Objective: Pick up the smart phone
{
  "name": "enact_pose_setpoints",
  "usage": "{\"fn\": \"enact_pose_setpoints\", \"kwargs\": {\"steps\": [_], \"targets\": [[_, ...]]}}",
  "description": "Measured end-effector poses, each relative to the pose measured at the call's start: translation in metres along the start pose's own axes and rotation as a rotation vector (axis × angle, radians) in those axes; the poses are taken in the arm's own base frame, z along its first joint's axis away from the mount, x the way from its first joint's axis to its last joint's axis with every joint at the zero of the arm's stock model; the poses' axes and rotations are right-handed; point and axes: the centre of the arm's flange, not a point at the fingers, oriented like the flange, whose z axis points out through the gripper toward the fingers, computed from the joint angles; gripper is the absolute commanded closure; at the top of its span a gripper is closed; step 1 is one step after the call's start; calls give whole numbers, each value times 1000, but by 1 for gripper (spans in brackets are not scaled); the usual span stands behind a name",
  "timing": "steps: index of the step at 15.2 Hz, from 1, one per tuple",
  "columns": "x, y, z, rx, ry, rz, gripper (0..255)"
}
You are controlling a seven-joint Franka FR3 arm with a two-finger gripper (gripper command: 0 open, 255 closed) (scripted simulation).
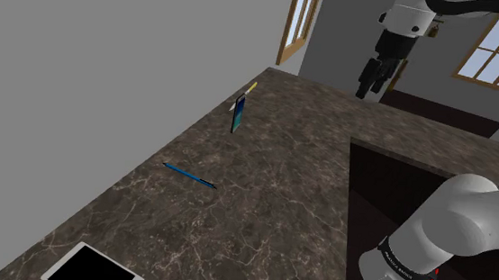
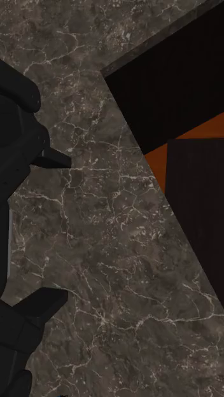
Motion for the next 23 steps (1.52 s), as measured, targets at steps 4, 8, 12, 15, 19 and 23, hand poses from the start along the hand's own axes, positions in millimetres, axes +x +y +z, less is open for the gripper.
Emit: {"fn": "enact_pose_setpoints", "kwargs": {"steps": [4, 8, 12, 15, 19, 23], "targets": [[24, -1, 7, 3, 0, -51, 0], [76, -11, 26, 9, 1, -146, 0], [125, -22, 41, 15, 1, -244, 0], [158, -34, 51, 19, 2, -318, 0], [202, -49, 67, 24, 3, -417, 0], [245, -76, 84, 30, 3, -515, 0]]}}
